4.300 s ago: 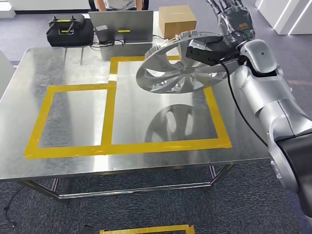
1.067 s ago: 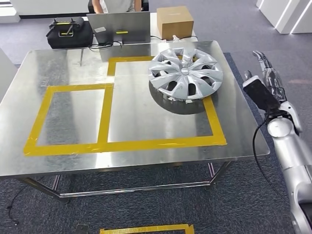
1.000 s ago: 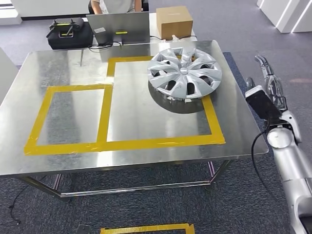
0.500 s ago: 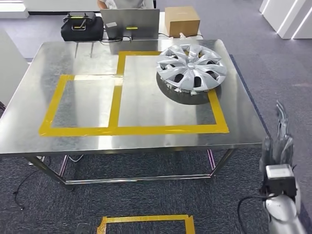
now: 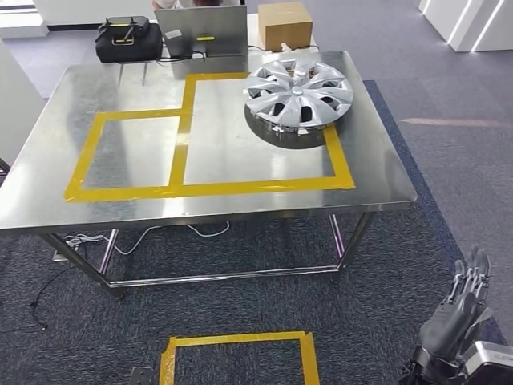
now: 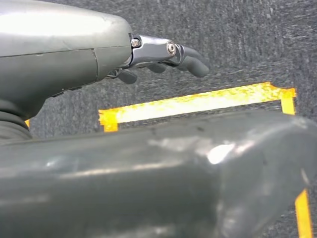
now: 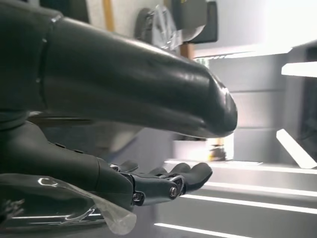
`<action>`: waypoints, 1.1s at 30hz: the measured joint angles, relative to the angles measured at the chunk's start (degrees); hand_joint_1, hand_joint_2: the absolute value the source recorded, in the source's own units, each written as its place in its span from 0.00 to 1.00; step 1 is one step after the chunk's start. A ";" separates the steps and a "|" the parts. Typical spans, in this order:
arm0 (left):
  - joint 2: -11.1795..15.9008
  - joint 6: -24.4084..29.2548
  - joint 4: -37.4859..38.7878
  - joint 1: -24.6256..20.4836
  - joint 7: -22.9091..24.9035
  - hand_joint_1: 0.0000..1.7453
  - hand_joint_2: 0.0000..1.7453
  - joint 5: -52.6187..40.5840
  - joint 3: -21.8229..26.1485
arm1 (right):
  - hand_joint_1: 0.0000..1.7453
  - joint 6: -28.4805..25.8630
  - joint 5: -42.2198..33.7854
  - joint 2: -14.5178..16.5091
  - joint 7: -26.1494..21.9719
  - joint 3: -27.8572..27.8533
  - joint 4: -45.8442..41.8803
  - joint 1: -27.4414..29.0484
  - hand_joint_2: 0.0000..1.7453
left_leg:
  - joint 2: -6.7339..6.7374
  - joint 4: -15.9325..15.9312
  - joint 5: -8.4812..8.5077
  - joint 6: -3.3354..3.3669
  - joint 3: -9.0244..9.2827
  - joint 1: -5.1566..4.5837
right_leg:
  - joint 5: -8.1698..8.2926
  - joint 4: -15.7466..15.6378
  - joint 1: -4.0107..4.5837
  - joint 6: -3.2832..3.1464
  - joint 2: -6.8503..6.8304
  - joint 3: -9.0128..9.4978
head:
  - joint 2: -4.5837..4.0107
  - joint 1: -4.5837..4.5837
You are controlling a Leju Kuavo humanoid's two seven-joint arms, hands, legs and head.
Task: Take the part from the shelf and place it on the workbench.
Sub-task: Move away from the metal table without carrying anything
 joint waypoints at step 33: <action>0.73 -2.02 0.00 0.52 -0.46 0.00 0.00 -5.42 1.65 | 0.00 10.98 12.14 3.16 26.18 -42.96 86.36 -20.49 0.00 | -0.10 7.44 -6.86 -0.70 -1.82 0.08 | 0.71 -0.34 0.34 -0.98 -0.35 -0.29 | 0.00 -0.26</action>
